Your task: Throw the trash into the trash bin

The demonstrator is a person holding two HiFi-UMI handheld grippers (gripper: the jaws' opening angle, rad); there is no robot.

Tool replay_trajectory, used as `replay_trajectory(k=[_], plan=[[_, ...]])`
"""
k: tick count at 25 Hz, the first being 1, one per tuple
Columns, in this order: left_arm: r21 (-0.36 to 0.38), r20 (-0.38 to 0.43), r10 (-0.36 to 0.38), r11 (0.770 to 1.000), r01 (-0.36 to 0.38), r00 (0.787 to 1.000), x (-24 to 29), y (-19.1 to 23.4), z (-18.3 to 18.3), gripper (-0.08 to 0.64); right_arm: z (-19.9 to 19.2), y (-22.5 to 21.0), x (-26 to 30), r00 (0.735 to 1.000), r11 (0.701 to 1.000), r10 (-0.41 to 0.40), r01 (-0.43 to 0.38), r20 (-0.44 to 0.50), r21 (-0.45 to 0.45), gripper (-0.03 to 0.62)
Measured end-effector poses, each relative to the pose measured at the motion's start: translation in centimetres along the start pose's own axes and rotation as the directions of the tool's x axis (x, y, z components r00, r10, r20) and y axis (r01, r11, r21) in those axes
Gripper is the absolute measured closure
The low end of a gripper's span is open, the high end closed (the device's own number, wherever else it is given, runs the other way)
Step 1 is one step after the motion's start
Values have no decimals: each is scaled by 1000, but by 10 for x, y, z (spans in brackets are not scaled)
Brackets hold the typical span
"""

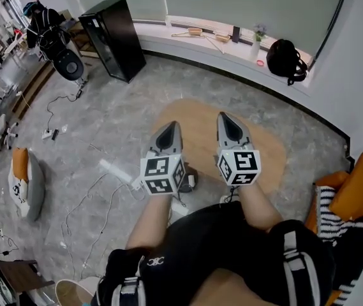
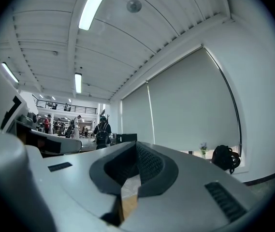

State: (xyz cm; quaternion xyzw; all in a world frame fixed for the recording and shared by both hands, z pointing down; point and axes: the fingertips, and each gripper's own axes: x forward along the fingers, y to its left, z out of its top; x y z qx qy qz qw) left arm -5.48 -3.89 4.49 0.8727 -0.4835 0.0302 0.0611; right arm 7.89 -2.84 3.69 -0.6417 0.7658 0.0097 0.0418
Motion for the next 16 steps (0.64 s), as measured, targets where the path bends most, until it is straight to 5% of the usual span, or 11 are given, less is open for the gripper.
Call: replay_trajectory(k=[16], plan=[[28, 0, 13, 1000, -13, 1000, -11, -10, -1, 548, 8, -1, -15, 1000, 1000, 4, -4, 17, -2, 581]])
